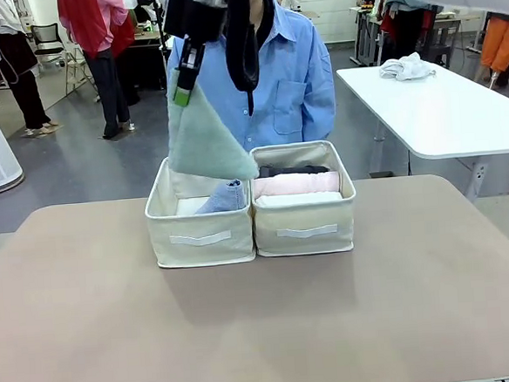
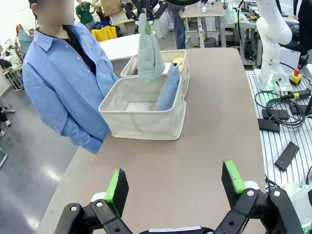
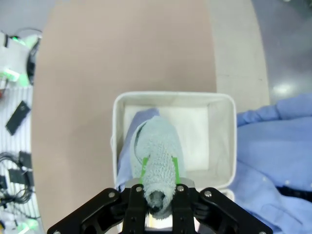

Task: Sort the towels based on their folding style.
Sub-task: Pick up another triangle-folded towel from the table and place it in the left Fabric basket.

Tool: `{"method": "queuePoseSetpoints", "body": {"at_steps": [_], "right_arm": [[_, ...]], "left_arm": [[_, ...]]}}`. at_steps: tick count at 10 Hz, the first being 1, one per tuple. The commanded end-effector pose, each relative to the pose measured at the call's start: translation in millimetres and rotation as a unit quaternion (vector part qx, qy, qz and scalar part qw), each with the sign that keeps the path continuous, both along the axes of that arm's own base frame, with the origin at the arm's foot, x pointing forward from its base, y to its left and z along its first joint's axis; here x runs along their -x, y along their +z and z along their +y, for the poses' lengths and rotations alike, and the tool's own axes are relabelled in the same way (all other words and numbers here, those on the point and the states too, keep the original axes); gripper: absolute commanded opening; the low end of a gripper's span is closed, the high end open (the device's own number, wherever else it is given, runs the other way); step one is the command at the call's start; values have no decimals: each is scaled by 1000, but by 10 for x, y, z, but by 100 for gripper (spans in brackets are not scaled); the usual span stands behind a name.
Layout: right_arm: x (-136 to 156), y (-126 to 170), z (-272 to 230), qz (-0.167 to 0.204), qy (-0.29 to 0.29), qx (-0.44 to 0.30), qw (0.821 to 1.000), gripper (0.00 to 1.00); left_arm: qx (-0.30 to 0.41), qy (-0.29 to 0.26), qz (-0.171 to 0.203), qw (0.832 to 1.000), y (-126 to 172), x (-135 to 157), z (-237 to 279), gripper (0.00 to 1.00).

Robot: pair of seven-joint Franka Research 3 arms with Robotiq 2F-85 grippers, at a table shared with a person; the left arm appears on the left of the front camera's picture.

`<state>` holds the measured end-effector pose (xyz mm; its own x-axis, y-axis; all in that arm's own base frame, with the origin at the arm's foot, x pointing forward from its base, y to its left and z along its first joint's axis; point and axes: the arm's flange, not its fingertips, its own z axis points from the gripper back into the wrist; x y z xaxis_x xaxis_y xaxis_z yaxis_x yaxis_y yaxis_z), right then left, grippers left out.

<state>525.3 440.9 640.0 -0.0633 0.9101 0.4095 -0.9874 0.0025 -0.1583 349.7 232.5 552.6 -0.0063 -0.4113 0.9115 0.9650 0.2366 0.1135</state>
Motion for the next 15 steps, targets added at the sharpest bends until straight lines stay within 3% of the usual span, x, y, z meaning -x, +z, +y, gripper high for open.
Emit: {"method": "queuePoseSetpoints", "body": {"at_steps": [1,3,15], "right_arm": [[-168,70,83,-11,-25,-50,998,17],[-210,13,102,-33,-39,-58,997,17],[-482,-869,443,51,-18,2,999,17]], "left_arm": [[8,0,-13,1000,-2,23,-11,100],[8,0,-13,1000,-2,23,-11,100],[8,0,-13,1000,-2,23,-11,100]]}}
